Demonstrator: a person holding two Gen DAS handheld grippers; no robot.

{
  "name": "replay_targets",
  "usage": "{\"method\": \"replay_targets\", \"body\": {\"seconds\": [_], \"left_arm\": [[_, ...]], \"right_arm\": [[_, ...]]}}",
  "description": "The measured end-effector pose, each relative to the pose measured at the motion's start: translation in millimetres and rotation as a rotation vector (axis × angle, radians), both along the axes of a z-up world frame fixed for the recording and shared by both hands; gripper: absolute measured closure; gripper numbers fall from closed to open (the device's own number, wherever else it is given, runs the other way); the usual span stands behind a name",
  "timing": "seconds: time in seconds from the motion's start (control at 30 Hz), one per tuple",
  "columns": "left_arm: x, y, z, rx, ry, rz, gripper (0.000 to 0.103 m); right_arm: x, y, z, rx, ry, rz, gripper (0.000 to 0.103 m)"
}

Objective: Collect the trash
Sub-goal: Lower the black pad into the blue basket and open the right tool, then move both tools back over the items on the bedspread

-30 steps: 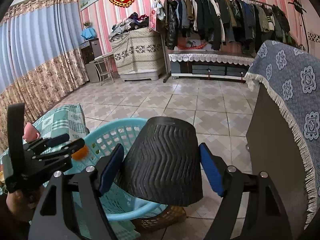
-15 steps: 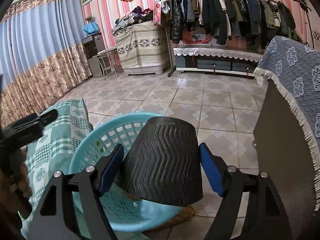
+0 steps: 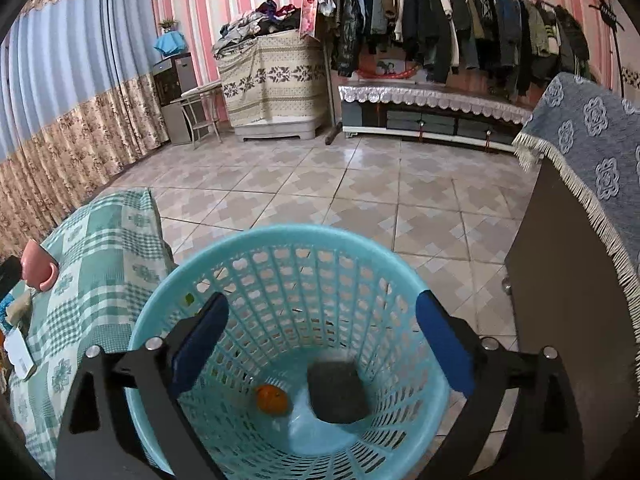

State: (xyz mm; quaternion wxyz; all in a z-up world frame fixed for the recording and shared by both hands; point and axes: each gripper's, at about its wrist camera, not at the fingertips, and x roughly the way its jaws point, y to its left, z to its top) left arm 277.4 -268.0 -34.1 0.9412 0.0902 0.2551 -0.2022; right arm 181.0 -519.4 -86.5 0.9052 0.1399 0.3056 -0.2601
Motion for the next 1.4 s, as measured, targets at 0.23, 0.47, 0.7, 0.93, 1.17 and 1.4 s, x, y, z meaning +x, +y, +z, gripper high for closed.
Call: {"method": "replay_targets", "body": {"seconds": [0.23,0.47,0.7,0.93,1.17,1.4], "left_arm": [[-13,35,16,-0.040,-0.014,0.028,0.005],[-30,87,27,-0.046,-0.044,0.105,0.005],[-48,158,38,-0.066,-0.070,0.215,0.005],[-66,212,38,-0.023,-0.099,0.303,0.005],[-74,267,21,-0.036,-0.057,0.388,0.005],[-79,311,2,-0.037,-0.023,0.456,0.005]], "right_arm": [[-14,12,16,-0.036,-0.014,0.000,0.005],[-21,45,32,-0.044,-0.057,0.038,0.004],[-18,93,48,-0.044,-0.099,0.129,0.004],[-8,150,53,-0.039,-0.112,0.243,0.004],[3,203,42,-0.044,-0.091,0.339,0.004],[13,239,27,-0.082,-0.067,0.422,0.004]]}}
